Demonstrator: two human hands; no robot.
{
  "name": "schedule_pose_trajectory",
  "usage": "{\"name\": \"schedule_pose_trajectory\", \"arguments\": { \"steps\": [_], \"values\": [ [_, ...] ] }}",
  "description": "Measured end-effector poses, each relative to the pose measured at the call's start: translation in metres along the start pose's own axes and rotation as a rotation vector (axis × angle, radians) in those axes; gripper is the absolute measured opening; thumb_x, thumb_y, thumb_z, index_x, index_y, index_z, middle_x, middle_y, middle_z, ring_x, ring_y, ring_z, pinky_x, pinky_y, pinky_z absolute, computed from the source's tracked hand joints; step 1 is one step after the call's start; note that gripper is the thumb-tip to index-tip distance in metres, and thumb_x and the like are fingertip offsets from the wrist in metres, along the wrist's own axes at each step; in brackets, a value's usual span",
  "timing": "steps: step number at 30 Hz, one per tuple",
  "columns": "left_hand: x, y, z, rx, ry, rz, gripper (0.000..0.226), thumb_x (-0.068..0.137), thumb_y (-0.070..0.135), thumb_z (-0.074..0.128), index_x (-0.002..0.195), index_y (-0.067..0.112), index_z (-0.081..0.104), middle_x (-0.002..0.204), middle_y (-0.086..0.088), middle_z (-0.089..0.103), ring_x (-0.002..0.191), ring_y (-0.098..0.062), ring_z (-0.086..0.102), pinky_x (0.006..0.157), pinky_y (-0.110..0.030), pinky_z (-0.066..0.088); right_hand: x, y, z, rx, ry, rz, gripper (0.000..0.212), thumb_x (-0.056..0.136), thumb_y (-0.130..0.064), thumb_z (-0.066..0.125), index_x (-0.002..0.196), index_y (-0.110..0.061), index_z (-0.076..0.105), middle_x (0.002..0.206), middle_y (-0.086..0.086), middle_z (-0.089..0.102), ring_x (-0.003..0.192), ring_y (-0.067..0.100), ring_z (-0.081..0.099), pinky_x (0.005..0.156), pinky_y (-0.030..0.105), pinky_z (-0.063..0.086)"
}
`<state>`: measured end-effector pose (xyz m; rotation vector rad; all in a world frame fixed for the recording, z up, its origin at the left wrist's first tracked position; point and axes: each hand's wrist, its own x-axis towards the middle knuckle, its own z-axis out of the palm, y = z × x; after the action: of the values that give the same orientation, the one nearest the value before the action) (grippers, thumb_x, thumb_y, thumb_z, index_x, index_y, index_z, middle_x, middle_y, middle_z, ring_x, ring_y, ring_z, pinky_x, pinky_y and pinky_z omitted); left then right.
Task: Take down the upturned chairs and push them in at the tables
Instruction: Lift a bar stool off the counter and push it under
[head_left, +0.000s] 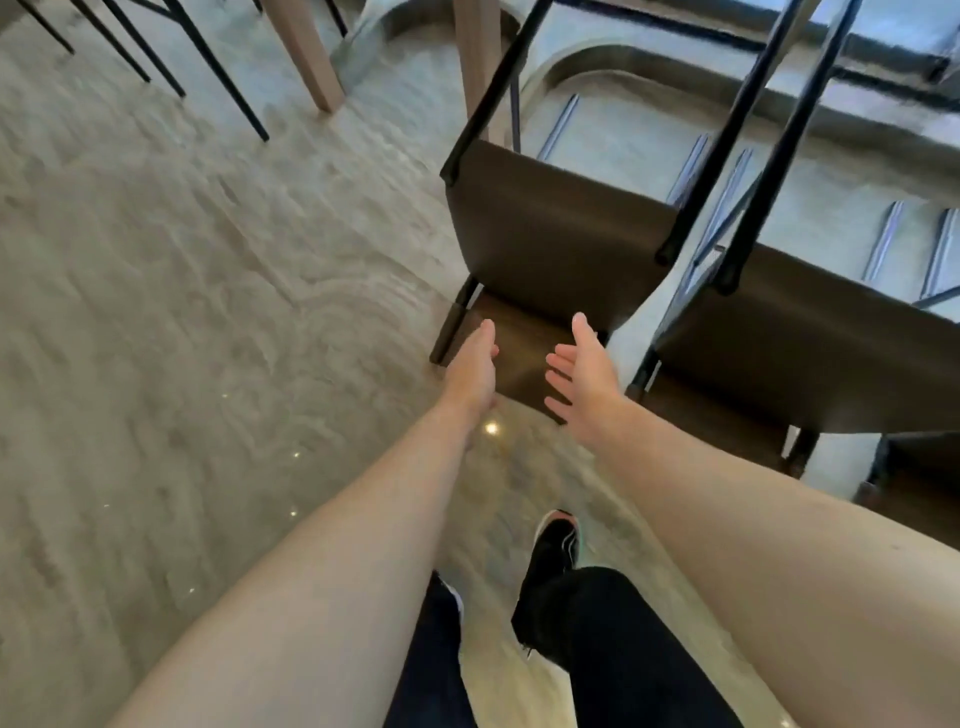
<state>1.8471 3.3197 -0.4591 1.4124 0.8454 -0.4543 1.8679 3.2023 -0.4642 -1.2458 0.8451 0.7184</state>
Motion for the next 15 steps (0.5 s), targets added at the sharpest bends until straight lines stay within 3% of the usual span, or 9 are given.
{"name": "schedule_pose_trajectory", "arguments": {
  "steps": [11,15],
  "values": [
    [0.25,-0.134,0.001,0.034,-0.077,-0.108,0.054,0.1,0.052,0.034,0.148,0.026,0.035,0.15,-0.002,0.04,0.136,-0.022,0.037,0.111,-0.046,0.032,0.255,0.116,0.028,0.169,0.094,0.068,0.072,0.095,-0.063,0.038,0.149,-0.015,0.037,0.151,0.003,0.043,0.136,0.023,0.041,0.111,0.046,0.031],
    [0.337,-0.182,-0.002,0.09,-0.107,-0.1,0.052,0.101,0.051,0.034,0.144,0.024,0.041,0.137,-0.002,0.05,0.12,-0.02,0.049,0.103,-0.042,0.039,0.337,0.152,0.035,0.221,0.145,0.056,0.071,0.095,-0.063,0.039,0.148,-0.016,0.038,0.15,0.003,0.044,0.136,0.023,0.041,0.112,0.046,0.03]
  ]
}}
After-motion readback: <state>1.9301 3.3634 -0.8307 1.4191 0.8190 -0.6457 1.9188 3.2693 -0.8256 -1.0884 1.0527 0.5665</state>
